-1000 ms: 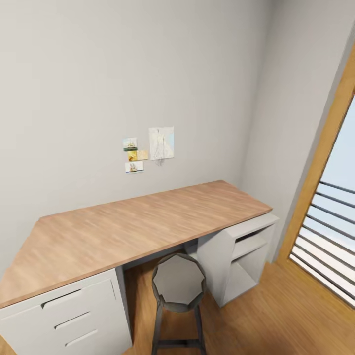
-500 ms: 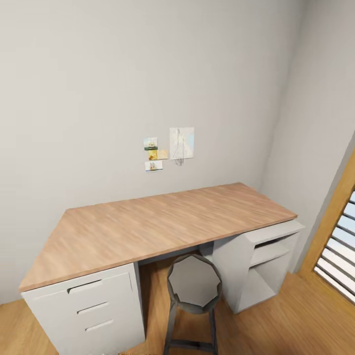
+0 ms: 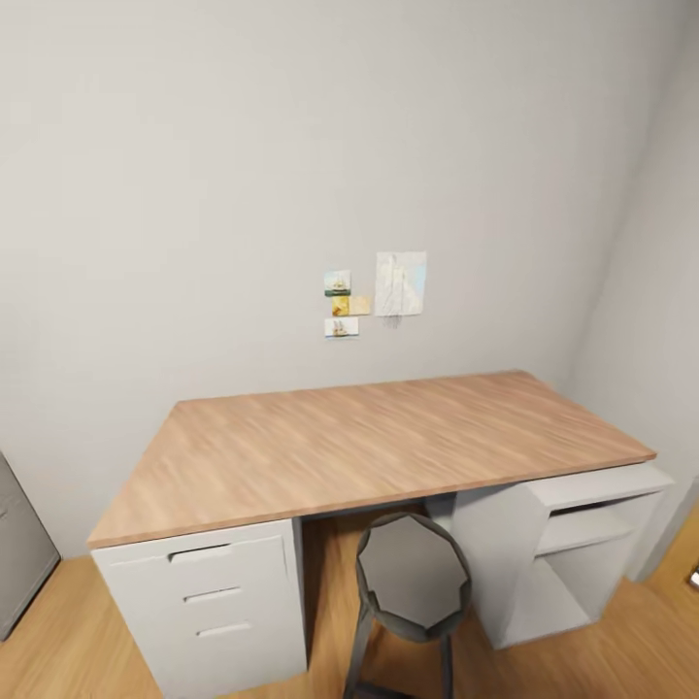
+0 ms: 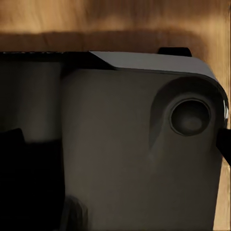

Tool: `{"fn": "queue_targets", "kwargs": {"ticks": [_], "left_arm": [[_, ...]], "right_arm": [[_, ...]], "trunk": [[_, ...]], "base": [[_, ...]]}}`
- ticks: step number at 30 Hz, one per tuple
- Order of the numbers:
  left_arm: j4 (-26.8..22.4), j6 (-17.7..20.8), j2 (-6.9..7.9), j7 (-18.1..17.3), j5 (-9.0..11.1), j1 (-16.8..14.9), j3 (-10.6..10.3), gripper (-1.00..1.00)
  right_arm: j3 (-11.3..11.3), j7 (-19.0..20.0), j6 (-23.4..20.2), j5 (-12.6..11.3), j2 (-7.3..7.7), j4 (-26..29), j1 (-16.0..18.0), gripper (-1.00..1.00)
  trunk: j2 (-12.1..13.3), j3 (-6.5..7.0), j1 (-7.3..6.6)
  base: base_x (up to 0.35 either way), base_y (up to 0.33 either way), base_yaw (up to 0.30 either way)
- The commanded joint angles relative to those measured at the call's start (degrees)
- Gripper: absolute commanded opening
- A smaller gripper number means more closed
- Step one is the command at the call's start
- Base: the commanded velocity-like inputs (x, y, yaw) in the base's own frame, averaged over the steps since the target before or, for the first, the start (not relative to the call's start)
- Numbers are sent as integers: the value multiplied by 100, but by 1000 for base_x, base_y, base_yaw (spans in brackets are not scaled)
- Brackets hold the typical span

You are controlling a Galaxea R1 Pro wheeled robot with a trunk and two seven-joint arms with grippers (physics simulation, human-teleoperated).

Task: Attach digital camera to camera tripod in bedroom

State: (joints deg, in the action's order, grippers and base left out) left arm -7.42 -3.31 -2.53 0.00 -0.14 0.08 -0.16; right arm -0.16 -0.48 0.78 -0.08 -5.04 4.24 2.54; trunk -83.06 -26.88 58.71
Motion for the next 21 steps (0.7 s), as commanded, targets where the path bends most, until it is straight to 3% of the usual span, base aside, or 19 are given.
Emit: {"fn": "queue_targets", "kwargs": {"ticks": [1, 6, 21], "left_arm": [[-6, -11, -1, 0, -2, 1, -1, 100], [-6, -11, 4, 0, 2, 1, -1, 100], [-6, -20, 11, 0, 15, 1, -1, 100]], "right_arm": [[-2, -5, 9, -1, 1, 19, 3, 100], [-2, -5, 7, -1, 3, 152, 2, 100], [-6, -5, 10, -3, 3, 190, 2, 100]], "trunk": [[-2, -5, 2], [-2, -5, 2], [-2, -5, 2]], "base": [[171, -220, 286], [88, -124, 286], [6, -9, 287]]}}
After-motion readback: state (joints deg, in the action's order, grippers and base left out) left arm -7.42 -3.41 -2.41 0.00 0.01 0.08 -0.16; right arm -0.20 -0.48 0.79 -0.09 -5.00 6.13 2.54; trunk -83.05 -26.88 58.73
